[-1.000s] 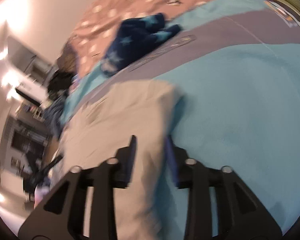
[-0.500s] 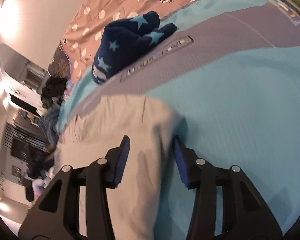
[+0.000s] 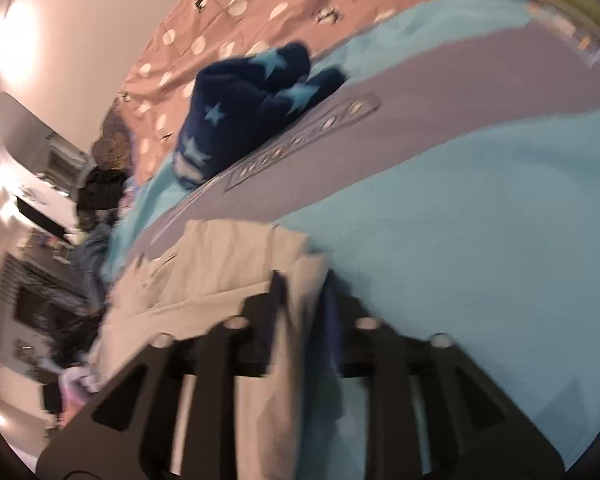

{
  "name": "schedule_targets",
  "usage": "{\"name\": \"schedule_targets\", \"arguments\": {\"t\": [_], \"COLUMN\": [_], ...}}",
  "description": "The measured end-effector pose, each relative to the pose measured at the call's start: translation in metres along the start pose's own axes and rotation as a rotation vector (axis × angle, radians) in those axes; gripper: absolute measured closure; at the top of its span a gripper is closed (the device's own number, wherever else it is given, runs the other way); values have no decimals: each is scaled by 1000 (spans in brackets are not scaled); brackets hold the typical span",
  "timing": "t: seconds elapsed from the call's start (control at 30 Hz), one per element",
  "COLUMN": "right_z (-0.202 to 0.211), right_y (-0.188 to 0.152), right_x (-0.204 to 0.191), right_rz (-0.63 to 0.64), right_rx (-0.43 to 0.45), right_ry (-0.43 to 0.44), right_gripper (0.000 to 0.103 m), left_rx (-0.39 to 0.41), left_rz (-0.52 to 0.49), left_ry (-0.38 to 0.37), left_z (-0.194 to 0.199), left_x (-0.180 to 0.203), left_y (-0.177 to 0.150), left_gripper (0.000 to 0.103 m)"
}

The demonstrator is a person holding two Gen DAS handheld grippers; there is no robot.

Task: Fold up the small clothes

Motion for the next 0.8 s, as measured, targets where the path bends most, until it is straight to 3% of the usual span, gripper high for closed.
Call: {"name": "schedule_targets", "arguments": {"t": [0.1, 0.2, 0.27, 0.33, 0.37, 0.43, 0.5, 0.6, 0.7, 0.8], "right_z": [15, 18, 7, -9, -18, -40, -73, -109, -130, -140], "right_y": [10, 14, 17, 26, 27, 25, 24, 27, 29, 21], "right_x": [-2, -15, -31, -61, -78, -111, -135, -135, -125, -109], "right_rz": [15, 48, 105, 183, 224, 310, 430, 533, 576, 604], "right_rx": [20, 29, -17, -60, -86, -170, -265, -330, -382, -425], "right_ry": [-51, -37, -67, -93, -80, -44, -77, -195, -194, -220], "right_gripper": [65, 65, 65, 65, 63, 49, 44, 44, 34, 31], "left_rx": [23, 58, 82, 94, 93, 80, 45, 14, -4, -20], "left_rz": [-20, -65, -99, -146, -174, -254, -323, -435, -566, -685], "left_ry": [5, 50, 55, 40, 50, 96, 89, 127, 156, 173], "left_z": [16, 33, 47, 56, 56, 51, 44, 24, 1, -18], "left_x": [2, 9, 16, 32, 39, 62, 86, 119, 150, 164], "left_y": [4, 12, 15, 15, 16, 19, 19, 17, 10, 1], "left_gripper": [95, 79, 77, 66, 64, 58, 53, 51, 51, 51]}}
Point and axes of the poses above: each gripper's, at about its wrist camera, not at the fingertips, and z roughly against the way its jaws point, x to its right, y to its top, the point moved 6 cm from there along -z, roughly the way its jaws point, and after that the axes turned 13 degrees about y, right-handed, at the moved point
